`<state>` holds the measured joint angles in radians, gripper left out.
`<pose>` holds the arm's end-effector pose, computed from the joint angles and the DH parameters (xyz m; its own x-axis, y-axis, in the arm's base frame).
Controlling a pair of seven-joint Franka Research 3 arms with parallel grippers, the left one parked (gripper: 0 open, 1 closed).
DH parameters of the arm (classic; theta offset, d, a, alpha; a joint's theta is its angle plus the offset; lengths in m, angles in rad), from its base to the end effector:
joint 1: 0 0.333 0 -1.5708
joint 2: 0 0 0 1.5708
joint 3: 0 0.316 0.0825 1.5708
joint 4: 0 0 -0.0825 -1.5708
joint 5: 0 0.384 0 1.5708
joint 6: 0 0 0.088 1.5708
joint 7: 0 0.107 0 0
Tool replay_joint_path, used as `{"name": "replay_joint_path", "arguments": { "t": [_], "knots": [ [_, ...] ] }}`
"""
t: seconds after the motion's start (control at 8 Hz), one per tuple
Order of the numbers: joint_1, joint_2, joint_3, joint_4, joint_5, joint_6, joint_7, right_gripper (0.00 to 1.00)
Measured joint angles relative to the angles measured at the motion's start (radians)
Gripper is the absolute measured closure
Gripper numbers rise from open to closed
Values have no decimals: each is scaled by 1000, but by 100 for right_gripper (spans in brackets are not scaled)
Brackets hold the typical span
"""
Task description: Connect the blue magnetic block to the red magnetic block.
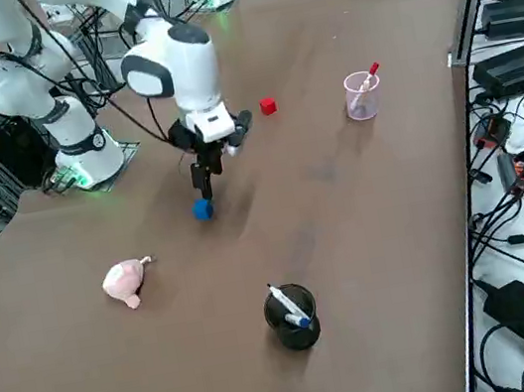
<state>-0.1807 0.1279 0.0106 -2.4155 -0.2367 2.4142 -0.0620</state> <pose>0.4730 -0.0825 0.2477 0.9865 0.0692 -0.1482 0.0876 -0.9887 0.1218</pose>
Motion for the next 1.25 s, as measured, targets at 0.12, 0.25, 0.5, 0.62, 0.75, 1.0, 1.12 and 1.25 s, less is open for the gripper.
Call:
{"name": "replay_joint_path", "arguments": {
  "t": [0.12,0.25,0.5,0.62,0.75,1.0,1.12,1.25],
  "knots": [
    [-13,7,0,-31,-1,45,-4,0],
    [-19,12,0,-52,-1,65,-4,0],
    [-28,22,0,-70,-2,92,-4,0],
    [-40,34,0,-75,-2,103,-4,0],
    [-49,47,0,-75,-2,112,-7,0],
    [-54,68,0,-75,-3,119,-10,1],
    [-55,74,0,-75,-3,121,-10,3],
    [-56,76,0,-75,-3,122,-10,6]
  ]
}}
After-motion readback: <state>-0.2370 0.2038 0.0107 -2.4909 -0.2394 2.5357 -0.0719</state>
